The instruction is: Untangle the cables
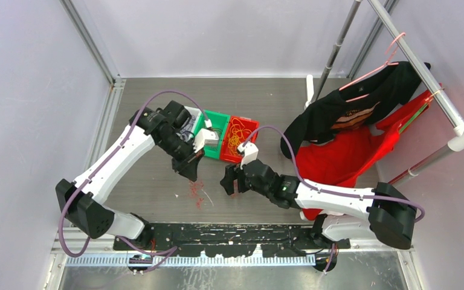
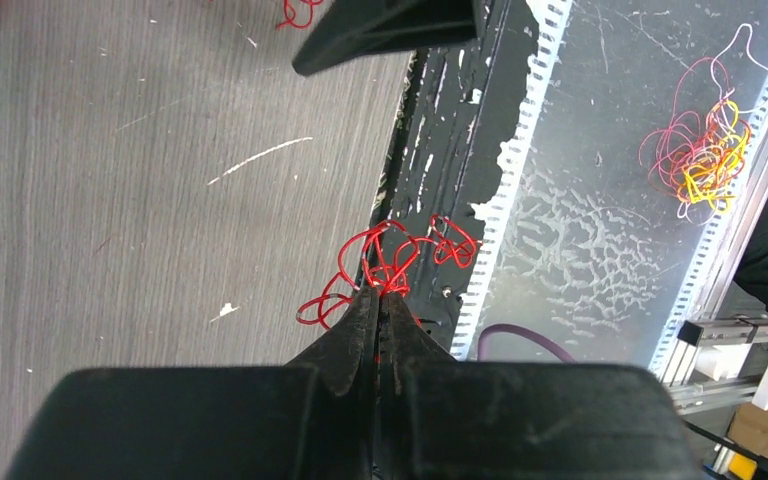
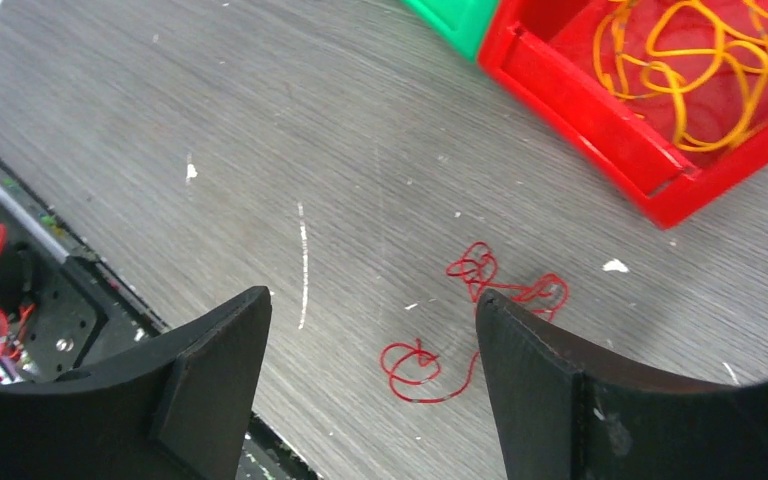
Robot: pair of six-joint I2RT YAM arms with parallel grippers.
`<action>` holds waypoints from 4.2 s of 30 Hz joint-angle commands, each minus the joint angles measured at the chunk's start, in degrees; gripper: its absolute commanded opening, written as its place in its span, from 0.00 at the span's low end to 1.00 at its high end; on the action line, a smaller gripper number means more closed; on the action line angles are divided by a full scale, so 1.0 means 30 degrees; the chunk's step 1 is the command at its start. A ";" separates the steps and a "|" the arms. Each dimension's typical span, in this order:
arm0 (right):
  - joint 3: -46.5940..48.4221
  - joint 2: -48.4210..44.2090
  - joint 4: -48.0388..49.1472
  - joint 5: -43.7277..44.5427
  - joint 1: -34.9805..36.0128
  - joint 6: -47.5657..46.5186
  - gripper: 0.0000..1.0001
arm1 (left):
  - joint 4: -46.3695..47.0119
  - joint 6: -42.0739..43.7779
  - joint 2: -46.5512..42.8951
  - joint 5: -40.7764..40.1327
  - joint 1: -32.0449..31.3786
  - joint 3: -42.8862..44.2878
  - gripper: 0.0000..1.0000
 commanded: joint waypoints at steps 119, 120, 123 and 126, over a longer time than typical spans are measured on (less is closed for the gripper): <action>0.3196 -0.4595 0.3696 0.2706 0.4133 -0.3043 0.85 | 0.0895 -0.6572 -0.1961 0.8242 0.2408 0.8856 0.00; 0.3857 -0.4288 0.3210 0.2359 0.4126 -0.3478 0.85 | 0.0903 -0.6571 -0.1952 0.8259 0.2409 0.8851 0.00; 0.5691 -0.3188 0.1570 0.1713 0.4105 -0.4514 0.82 | 0.0847 -0.6571 -0.1934 0.8356 0.2407 0.8919 0.00; 0.6655 -0.2412 0.0694 0.1439 0.3944 -0.4738 0.73 | 0.0736 -0.6494 -0.1930 0.8354 0.2418 0.9048 0.00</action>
